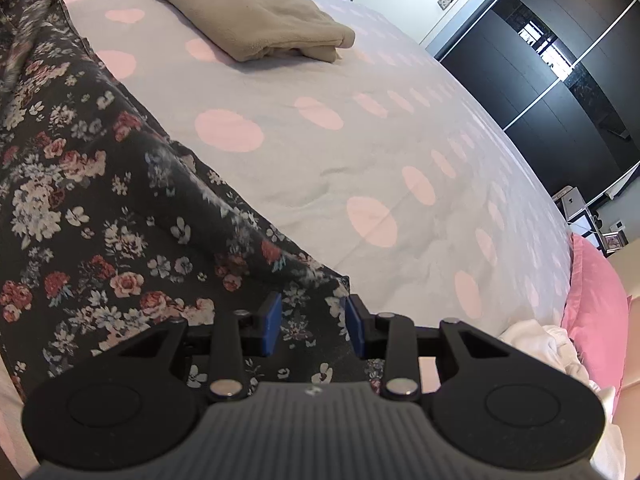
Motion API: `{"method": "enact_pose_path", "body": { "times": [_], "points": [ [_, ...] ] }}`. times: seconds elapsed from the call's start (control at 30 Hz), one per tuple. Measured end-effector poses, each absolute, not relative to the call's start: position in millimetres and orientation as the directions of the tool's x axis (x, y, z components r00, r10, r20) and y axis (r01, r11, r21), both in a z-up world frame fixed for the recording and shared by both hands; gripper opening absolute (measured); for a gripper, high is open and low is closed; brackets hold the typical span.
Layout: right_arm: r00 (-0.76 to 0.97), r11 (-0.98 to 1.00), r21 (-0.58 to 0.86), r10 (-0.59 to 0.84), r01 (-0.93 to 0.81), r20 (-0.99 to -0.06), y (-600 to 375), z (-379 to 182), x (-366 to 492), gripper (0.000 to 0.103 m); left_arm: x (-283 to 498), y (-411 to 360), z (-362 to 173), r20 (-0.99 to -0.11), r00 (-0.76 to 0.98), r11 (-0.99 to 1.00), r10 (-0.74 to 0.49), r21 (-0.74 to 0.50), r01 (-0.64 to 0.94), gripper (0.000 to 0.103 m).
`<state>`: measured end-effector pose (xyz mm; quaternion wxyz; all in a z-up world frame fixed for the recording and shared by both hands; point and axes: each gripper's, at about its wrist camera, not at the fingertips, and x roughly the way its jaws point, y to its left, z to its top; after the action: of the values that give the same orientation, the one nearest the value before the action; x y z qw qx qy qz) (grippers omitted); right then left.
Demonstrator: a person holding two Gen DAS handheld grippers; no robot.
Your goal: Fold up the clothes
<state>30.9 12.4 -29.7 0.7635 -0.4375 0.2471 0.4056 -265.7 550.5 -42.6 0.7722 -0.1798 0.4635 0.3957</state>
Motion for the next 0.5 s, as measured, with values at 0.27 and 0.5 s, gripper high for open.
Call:
{"method": "enact_pose_path", "body": {
  "times": [0.27,0.5],
  "points": [
    [0.539,0.274,-0.464,0.398,-0.842,-0.742,16,-34,32,0.038,-269,550,-46,-0.845,0.291,0.634,0.448,0.071,-0.770,0.016],
    [0.541,0.260,-0.474,0.404,-0.841,-0.738,16,-33,28,0.038,-273,550,-39,-0.860,0.278,0.614,0.427,0.050,-0.788,0.019]
  ]
}}
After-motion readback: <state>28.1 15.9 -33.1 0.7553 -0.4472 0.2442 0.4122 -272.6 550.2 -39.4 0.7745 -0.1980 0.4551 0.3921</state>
